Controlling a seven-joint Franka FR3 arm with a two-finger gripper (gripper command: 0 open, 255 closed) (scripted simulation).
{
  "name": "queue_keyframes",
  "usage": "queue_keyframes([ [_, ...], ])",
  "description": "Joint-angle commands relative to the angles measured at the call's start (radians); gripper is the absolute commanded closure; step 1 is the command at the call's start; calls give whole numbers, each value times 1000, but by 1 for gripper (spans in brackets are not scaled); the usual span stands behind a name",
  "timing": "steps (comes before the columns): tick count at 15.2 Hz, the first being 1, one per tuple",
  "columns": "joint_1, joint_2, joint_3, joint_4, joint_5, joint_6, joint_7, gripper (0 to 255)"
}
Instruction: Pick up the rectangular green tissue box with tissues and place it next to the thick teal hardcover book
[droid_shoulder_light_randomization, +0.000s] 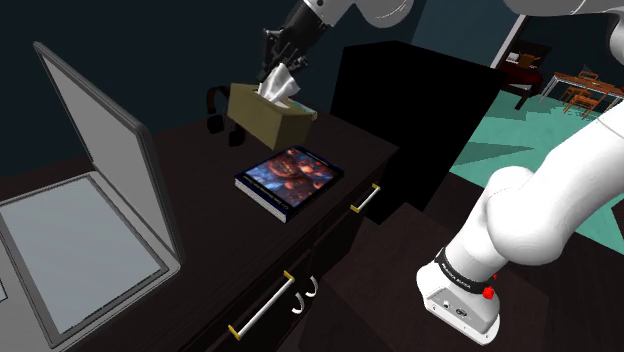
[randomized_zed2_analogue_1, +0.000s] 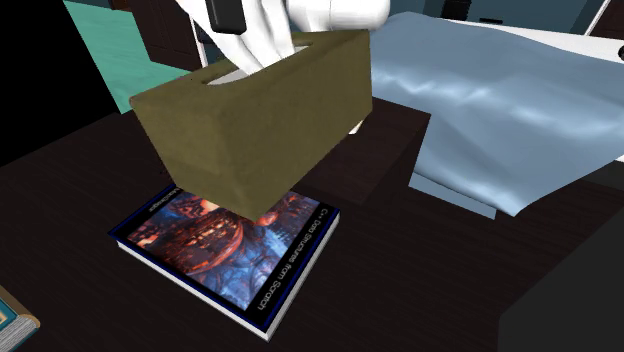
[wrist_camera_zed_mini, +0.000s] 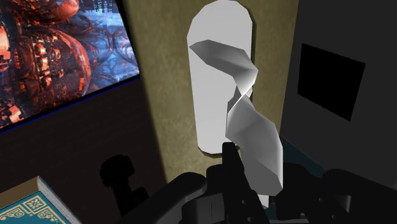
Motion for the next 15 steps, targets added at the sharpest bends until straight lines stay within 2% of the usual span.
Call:
queue_keyframes([
  [1, -15, -10, -35, -8, 13, -22, -54, 255],
  [8, -72, -8, -159, 14, 41, -115, -224, 255],
  [15, -131, 47, -282, 95, 66, -222, -386, 255],
])
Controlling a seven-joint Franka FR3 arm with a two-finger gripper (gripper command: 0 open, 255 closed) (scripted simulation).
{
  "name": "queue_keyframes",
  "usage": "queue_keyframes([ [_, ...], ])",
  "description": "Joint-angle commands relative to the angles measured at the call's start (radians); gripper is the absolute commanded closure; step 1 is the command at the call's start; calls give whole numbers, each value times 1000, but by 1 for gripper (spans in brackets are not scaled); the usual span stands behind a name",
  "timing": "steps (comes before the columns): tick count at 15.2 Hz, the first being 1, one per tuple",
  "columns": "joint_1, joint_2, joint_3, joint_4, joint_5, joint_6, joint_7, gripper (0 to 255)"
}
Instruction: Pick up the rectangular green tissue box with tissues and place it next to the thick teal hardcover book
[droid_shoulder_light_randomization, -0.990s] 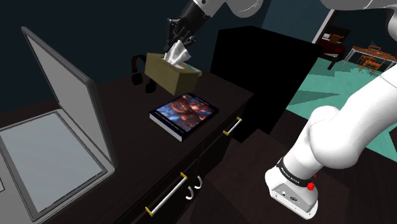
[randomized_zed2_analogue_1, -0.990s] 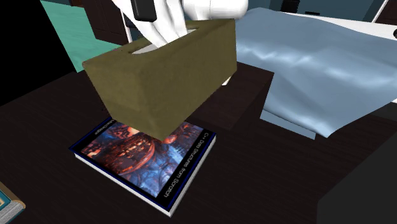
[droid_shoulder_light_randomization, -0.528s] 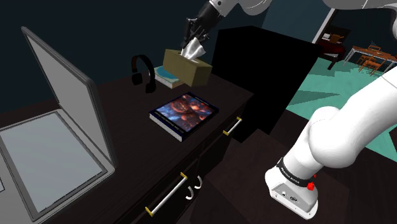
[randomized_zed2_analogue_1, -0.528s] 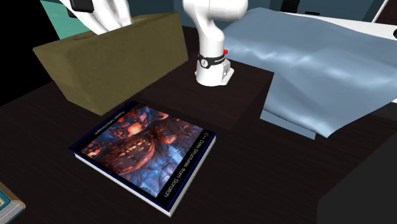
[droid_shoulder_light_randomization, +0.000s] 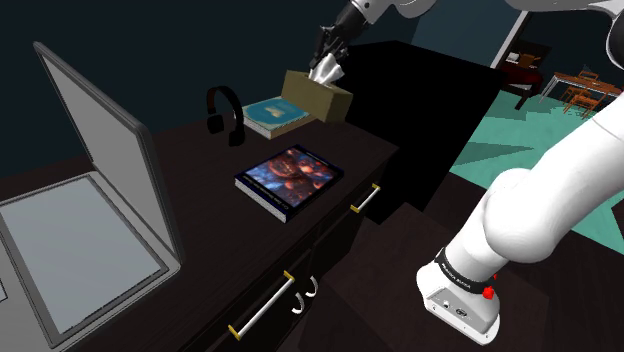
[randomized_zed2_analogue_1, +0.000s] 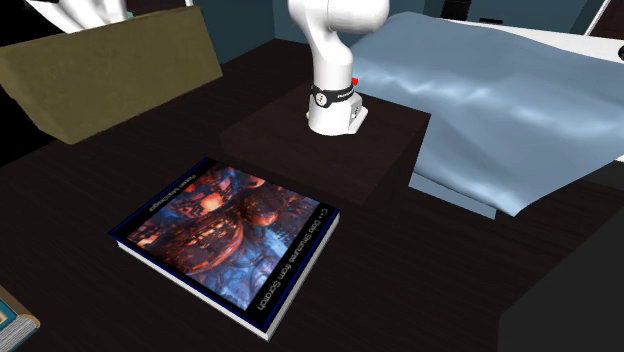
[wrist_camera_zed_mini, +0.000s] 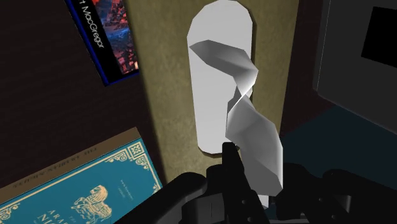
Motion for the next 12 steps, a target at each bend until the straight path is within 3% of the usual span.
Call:
queue_keyframes([
  [1, -18, 17, -34, 20, 9, -29, -49, 255],
  [12, -137, 232, -209, 287, 100, -246, -289, 255],
])
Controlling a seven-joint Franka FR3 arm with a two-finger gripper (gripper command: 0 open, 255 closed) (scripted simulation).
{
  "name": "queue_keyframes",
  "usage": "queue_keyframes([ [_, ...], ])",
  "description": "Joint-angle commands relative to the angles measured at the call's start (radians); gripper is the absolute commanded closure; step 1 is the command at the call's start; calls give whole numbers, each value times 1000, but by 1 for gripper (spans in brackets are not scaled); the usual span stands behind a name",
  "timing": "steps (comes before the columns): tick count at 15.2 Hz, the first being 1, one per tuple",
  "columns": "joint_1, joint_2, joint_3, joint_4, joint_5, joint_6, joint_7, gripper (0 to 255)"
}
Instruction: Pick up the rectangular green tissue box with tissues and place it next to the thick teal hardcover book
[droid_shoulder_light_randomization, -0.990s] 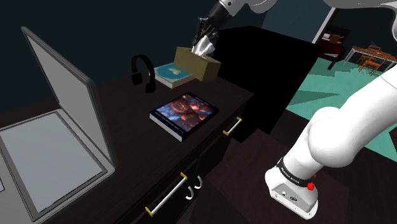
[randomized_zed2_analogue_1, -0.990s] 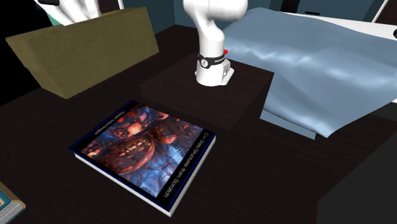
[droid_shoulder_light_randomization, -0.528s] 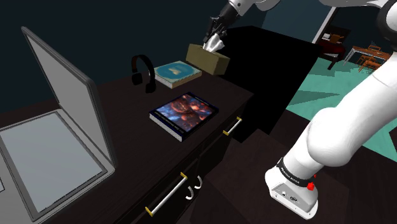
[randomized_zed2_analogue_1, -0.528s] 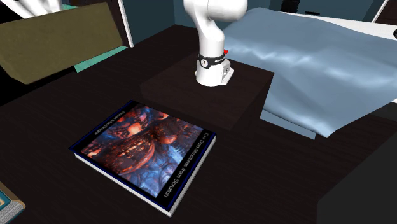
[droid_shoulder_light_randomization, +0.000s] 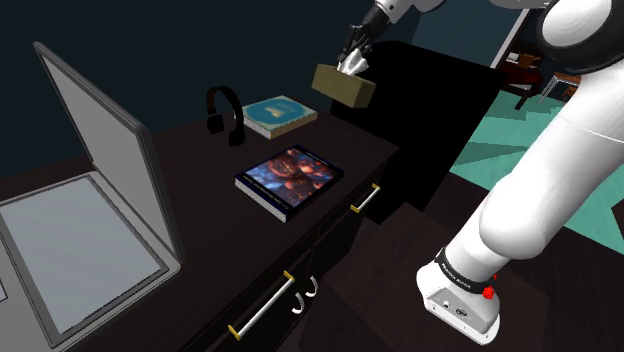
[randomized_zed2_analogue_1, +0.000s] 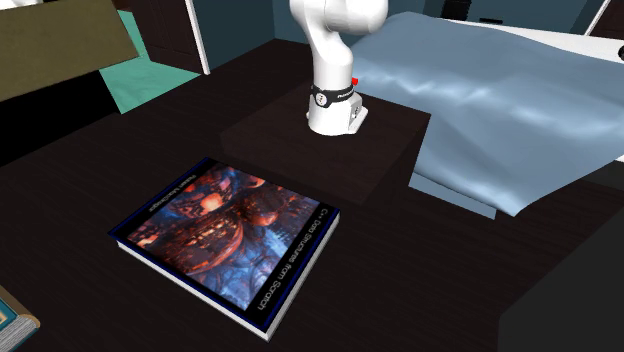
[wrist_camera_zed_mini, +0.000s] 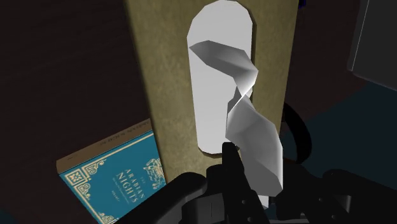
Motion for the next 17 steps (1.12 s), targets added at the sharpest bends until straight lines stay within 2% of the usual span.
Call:
queue_keyframes([
  [1, -31, 54, -30, 64, 25, -49, -47, 255],
  [6, -128, 210, -82, 257, 101, -178, -137, 255],
  [17, -114, 205, -73, 112, 113, -56, -209, 255],
])
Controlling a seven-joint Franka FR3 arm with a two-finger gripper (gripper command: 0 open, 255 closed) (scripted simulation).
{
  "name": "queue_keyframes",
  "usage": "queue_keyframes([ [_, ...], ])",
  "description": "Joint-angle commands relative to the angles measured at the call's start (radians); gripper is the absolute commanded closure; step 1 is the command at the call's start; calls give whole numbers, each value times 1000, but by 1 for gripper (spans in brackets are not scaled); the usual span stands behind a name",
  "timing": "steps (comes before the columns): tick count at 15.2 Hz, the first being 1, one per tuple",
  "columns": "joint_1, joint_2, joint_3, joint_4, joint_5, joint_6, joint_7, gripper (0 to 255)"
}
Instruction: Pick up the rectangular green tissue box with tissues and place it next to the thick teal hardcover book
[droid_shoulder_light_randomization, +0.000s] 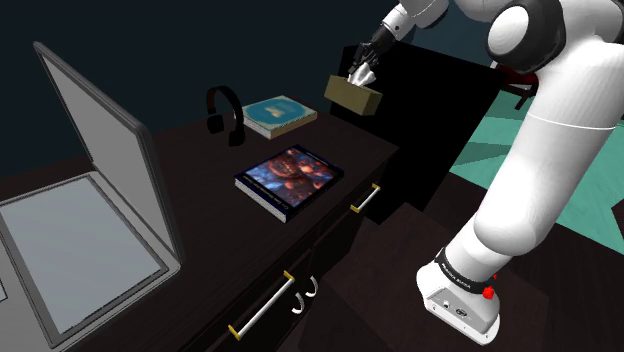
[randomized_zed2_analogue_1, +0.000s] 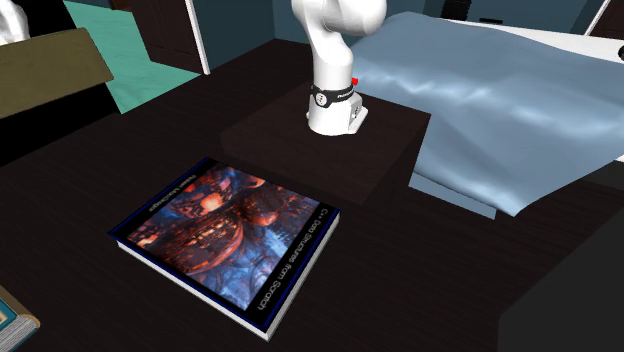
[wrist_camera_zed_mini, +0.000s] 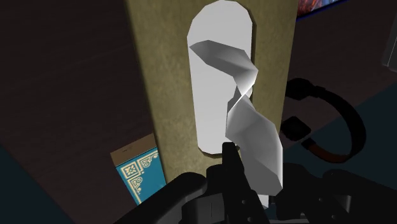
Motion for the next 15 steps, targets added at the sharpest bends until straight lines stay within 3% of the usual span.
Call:
queue_keyframes([
  [1, 2, 3, 2, -24, 5, 23, -15, 255],
  [15, 6, 41, 15, -153, 57, 154, -116, 255],
])
